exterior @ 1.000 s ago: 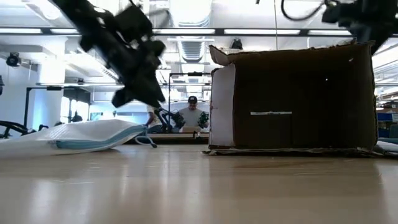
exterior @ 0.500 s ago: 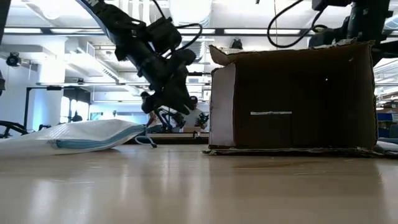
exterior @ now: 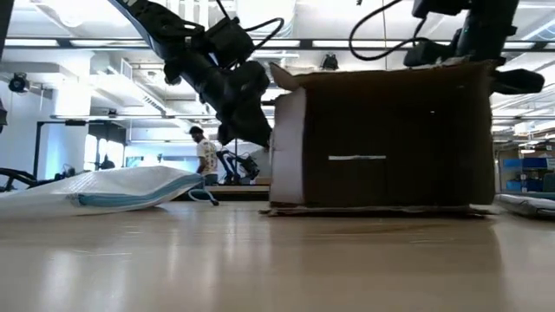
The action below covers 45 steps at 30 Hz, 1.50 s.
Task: Unpack boxes
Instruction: Break down the cardboard box until it is fully flat
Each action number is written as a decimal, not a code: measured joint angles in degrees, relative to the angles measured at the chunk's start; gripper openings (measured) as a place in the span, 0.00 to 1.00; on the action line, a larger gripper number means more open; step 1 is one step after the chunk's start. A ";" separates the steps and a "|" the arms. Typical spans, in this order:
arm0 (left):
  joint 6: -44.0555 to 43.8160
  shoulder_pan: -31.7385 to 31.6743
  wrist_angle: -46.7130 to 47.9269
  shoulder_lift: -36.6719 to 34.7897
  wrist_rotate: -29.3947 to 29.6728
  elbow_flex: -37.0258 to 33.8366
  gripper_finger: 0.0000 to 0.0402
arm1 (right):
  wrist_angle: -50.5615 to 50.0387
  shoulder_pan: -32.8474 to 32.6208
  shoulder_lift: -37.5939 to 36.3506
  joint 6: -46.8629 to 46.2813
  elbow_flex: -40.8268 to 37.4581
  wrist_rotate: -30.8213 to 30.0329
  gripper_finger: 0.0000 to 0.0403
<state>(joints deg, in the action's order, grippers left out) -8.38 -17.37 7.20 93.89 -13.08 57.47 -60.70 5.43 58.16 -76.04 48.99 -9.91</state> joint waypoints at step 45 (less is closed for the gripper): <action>34.94 19.58 19.37 -18.81 37.23 -0.22 0.20 | 2.88 -20.95 14.18 30.26 17.40 -42.00 0.00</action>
<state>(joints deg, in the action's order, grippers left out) 26.56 2.21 26.56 75.08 24.15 57.25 -57.82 -15.52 72.34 -45.78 66.39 -51.91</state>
